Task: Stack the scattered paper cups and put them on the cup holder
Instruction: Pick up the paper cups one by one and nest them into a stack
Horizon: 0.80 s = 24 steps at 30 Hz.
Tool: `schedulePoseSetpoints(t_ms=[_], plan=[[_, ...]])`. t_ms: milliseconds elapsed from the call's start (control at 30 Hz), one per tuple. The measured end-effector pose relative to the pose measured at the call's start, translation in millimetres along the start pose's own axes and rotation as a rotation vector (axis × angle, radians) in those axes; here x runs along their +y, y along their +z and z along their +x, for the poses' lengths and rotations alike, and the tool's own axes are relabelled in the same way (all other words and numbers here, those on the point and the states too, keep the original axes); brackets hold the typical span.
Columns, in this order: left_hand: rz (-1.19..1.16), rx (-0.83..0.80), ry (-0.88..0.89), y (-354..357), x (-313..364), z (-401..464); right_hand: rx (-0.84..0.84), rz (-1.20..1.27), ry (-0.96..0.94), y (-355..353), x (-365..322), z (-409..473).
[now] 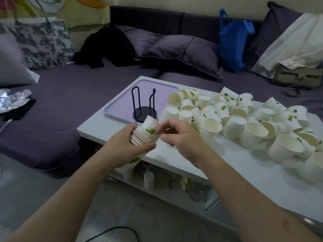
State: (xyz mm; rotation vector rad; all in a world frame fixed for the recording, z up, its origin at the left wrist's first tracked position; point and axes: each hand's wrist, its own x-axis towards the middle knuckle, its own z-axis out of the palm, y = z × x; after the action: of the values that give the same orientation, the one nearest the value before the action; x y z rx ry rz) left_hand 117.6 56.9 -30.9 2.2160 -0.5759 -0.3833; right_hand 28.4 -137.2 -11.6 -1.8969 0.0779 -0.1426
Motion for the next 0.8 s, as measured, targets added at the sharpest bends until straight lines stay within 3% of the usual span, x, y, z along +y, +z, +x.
schedulePoseSetpoints(t_ms=[100,267,400,500,600,800], plan=[[-0.024,0.018,0.028,9,8,0,-0.064,-0.041,-0.003,1,2,-6],[-0.039,0.05,0.03,18,14,3,0.087,-0.021,-0.036,-4,9,-12],[-0.063,0.045,0.048,22,18,4,-0.059,-0.208,-0.05,-3,12,-16],[-0.079,0.052,0.032,22,18,5,0.074,-0.326,-0.091,-9,14,-11],[-0.092,0.05,0.007,22,16,7,0.238,-0.615,0.005,-19,21,-2],[-0.053,0.034,-0.008,22,11,10,0.196,-0.965,0.124,-12,34,6]])
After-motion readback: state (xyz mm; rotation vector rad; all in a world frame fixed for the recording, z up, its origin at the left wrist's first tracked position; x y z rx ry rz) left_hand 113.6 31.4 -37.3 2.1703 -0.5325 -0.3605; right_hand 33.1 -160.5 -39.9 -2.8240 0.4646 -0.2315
